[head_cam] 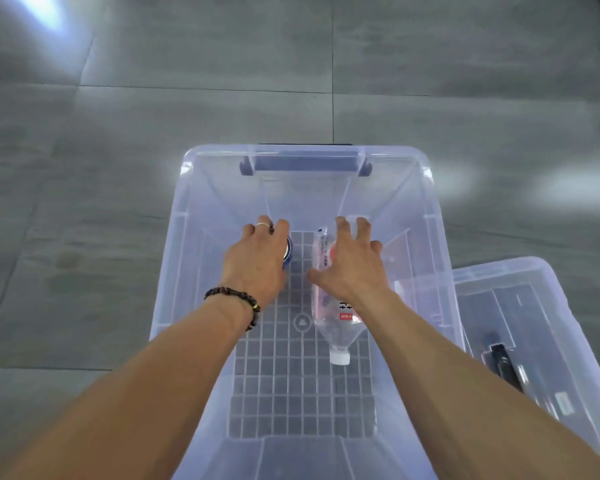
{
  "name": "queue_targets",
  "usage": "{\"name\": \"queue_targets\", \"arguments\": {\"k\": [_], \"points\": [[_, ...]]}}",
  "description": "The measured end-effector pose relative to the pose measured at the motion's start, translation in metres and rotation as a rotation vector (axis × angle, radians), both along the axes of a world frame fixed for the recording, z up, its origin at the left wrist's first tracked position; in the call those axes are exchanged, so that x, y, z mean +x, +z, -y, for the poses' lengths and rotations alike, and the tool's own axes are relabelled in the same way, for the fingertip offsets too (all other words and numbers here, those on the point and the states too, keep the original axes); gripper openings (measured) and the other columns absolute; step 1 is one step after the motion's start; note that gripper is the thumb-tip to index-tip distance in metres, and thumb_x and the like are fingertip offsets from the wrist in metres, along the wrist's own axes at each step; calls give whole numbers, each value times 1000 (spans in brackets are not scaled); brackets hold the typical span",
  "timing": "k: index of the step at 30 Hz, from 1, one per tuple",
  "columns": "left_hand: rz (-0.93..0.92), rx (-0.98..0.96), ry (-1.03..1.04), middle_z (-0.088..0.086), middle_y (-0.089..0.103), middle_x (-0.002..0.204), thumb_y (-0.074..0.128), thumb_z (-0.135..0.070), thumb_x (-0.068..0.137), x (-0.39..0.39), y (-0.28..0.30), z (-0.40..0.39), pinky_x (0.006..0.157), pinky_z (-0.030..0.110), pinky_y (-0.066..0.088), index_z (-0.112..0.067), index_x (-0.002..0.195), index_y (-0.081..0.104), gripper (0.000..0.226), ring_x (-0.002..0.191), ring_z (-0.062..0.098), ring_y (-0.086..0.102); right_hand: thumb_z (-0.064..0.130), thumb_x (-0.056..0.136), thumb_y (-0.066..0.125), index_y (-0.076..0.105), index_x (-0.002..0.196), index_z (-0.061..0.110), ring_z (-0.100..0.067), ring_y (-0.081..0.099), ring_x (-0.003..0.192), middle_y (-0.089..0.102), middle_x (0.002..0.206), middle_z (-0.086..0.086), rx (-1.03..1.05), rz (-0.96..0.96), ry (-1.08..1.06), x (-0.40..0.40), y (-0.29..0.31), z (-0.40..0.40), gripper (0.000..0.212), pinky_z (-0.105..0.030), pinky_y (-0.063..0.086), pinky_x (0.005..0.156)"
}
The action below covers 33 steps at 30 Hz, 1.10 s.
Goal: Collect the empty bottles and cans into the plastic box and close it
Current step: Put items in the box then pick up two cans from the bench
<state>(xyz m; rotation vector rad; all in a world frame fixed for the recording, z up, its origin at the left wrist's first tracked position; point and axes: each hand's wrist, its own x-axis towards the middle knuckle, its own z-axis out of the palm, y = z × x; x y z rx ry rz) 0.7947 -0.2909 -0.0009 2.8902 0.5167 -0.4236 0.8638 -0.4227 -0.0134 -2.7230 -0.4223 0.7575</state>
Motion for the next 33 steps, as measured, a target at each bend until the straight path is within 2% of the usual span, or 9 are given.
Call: {"name": "queue_targets", "arguments": {"k": [4,7,12,14,17,22,27,29,33], "points": [[35,-27,9,8,43,126,72,-21,77,8,-18,-3,70,40,54,-16,130,36,65,114,28,46,45,69,77,17,145,21,-45,32,125,10,152,-11,-8,16,-5,4,-20,-3,100,-47,43,96],[61,5,-12,9,45,126,73,-26,75,10,-19,-6,75,41,52,-16,130,36,66,112,30,47,44,68,78,17,146,21,-45,31,127,9,153,-11,-10,16,-9,4,-22,-6,101,-49,43,99],[68,16,-65,10,44,134,70,-27,75,1,9,-3,88,39,45,-16,133,33,69,122,29,41,42,74,74,9,149,19,-43,10,143,3,158,-15,-18,19,-18,-3,4,-7,103,-52,24,115],[69,-1,-69,9,46,132,65,-25,76,-7,31,-1,90,39,43,-15,133,35,65,124,27,39,37,77,71,9,149,16,-39,10,144,9,157,-16,5,32,-11,-5,29,-8,97,-50,22,116],[106,-47,-57,8,50,128,60,-22,78,-24,76,-3,91,40,41,-15,128,40,54,122,27,41,29,81,66,15,149,13,-35,22,141,22,152,-16,47,28,19,-9,82,-9,86,-47,30,112],[80,-147,-82,3,52,124,59,-33,82,-61,188,-17,93,36,40,-20,129,40,53,117,24,46,31,85,59,25,146,13,-33,36,131,34,147,-14,35,-36,177,-23,205,-19,72,-41,36,102],[-12,-162,-103,-1,54,112,53,-43,85,-113,307,-45,87,34,44,-21,122,46,44,105,21,52,35,88,56,25,147,17,-28,36,132,35,147,-9,78,-24,397,-45,340,-50,69,-37,35,102],[-15,-150,-68,-1,55,109,52,-43,85,-132,352,-55,84,33,44,-20,120,47,42,101,21,52,36,86,58,31,143,16,-28,40,127,40,142,-9,97,-9,481,-51,390,-66,66,-36,37,97],[32,-113,53,0,55,110,53,-44,85,-168,438,-75,82,34,45,-20,120,47,43,103,22,52,37,84,58,34,141,14,-30,45,121,42,138,-10,117,34,656,-63,484,-102,65,-42,42,98]]}}
